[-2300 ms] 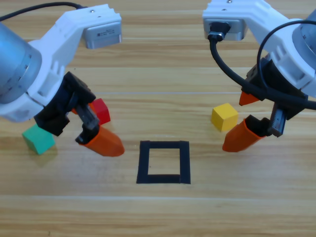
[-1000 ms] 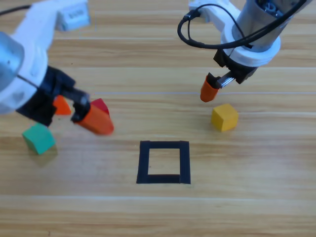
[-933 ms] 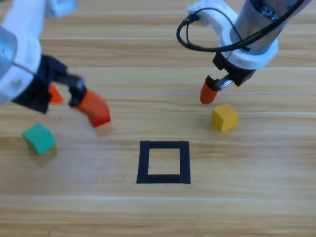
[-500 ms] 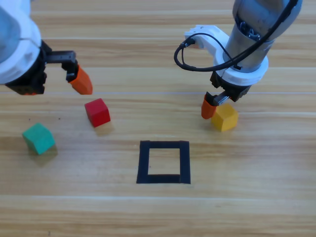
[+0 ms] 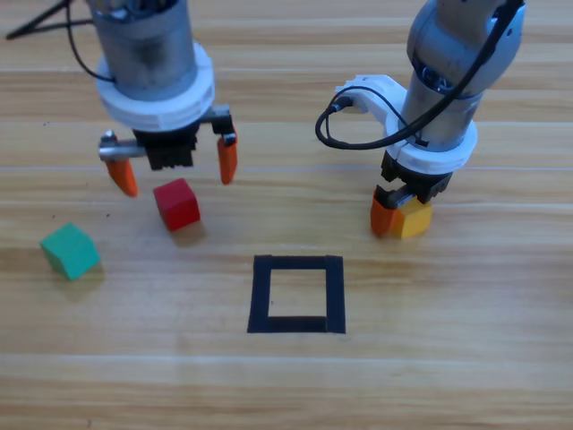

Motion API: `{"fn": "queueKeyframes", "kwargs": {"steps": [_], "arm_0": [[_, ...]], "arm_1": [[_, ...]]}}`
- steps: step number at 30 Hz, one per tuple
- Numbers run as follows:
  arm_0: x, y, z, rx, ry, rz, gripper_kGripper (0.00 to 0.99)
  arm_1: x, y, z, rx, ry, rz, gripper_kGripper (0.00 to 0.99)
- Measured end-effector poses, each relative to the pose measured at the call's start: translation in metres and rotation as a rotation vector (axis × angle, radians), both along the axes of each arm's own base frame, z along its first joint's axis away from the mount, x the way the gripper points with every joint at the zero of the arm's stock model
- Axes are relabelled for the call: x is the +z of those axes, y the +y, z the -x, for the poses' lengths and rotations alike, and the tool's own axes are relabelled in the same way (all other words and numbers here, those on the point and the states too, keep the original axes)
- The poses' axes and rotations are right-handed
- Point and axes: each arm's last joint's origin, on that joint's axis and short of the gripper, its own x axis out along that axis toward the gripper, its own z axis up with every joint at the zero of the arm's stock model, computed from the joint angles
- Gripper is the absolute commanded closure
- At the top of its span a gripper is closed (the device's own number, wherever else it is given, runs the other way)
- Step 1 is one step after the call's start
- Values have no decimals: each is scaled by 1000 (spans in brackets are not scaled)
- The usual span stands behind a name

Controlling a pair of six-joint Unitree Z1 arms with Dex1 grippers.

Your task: Stack the blocks in the rectangular block: red at the bottom, yellow in the middle, green on top

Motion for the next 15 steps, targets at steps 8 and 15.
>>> {"fn": "queueKeyframes", "kwargs": {"steps": [8, 15], "arm_0": [[-15, 26, -33, 147, 74, 68, 17], [-28, 51, -65, 285, 90, 87, 13]], "arm_1": [[2, -6, -4, -15, 13, 10, 803], [3, -11, -5, -24, 27, 19, 803]]}}
